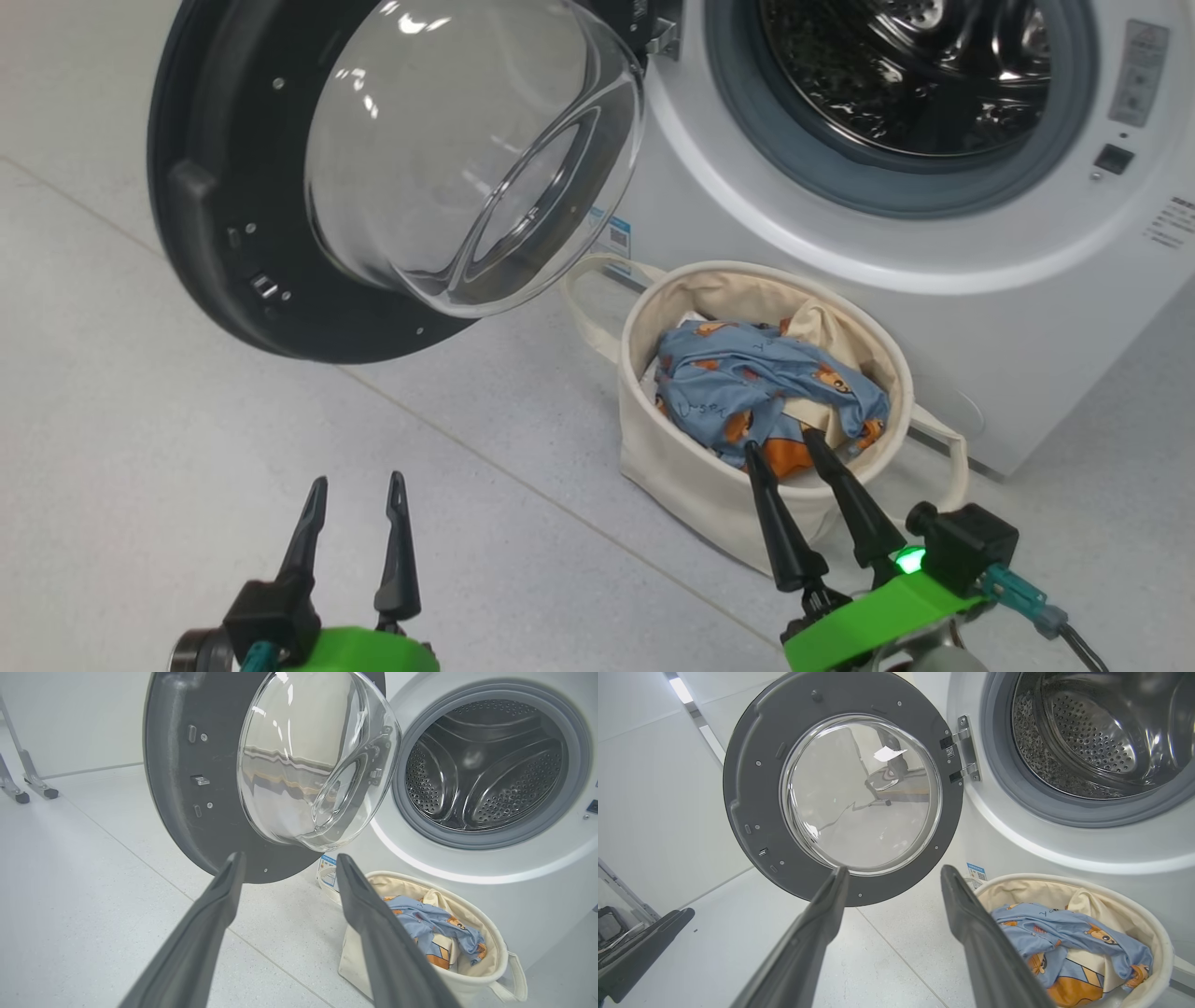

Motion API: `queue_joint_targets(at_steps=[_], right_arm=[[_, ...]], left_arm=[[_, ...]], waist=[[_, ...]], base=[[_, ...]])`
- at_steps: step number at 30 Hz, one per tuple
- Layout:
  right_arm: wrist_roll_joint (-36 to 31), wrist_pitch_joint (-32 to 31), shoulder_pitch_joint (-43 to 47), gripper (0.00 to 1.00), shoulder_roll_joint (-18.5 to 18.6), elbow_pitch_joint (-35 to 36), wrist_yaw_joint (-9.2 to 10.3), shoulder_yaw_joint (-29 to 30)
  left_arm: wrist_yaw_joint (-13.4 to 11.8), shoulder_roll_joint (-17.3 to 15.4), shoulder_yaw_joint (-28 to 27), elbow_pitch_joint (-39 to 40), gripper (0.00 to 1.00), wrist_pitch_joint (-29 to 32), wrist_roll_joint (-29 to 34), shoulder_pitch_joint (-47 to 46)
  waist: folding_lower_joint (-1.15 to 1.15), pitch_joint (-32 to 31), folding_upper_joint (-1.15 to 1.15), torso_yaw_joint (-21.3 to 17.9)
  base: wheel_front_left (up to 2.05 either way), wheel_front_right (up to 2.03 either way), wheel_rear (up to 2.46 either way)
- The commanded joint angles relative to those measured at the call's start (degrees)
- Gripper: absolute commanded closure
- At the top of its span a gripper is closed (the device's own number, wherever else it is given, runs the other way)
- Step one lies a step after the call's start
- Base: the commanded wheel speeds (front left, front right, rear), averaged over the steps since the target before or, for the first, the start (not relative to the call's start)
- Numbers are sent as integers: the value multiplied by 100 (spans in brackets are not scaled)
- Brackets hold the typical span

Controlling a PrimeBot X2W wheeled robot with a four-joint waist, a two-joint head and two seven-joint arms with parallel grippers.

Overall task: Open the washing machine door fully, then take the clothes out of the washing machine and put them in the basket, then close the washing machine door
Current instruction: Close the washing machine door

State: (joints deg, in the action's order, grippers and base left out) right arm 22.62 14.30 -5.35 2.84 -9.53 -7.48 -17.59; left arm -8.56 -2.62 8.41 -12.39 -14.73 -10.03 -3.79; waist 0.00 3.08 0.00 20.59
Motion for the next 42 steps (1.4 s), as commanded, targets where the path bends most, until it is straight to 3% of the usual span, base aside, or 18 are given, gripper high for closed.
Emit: queue_joint_targets(at_steps=[1,31,32,33,37,42], right_arm=[[-39,70,-41,0,4,177,-1,-131],[-92,70,-112,0,4,194,-1,-44],[-98,70,-120,0,4,192,-1,-44],[-105,70,-128,0,4,189,-1,-46],[-151,70,-160,0,4,194,-1,-23],[-188,70,-154,0,4,240,-1,58]], left_arm=[[-37,-26,-188,231,0,-27,-43,-119],[-59,-26,-194,299,0,-27,-94,-168],[-39,-26,-186,333,17,-27,-102,-181],[-7,-26,-186,378,100,-27,-137,-184],[117,-26,-416,704,100,-27,-432,-186],[403,-26,-1390,1706,100,-27,-1046,-135]], waist=[[0,18,0,49],[0,191,0,10],[0,206,0,3],[0,223,0,-6],[0,320,0,-45],[0,412,0,-92]], base=[[0,0,0],[0,0,0],[0,0,0],[0,0,0],[0,0,0],[0,0,0]])
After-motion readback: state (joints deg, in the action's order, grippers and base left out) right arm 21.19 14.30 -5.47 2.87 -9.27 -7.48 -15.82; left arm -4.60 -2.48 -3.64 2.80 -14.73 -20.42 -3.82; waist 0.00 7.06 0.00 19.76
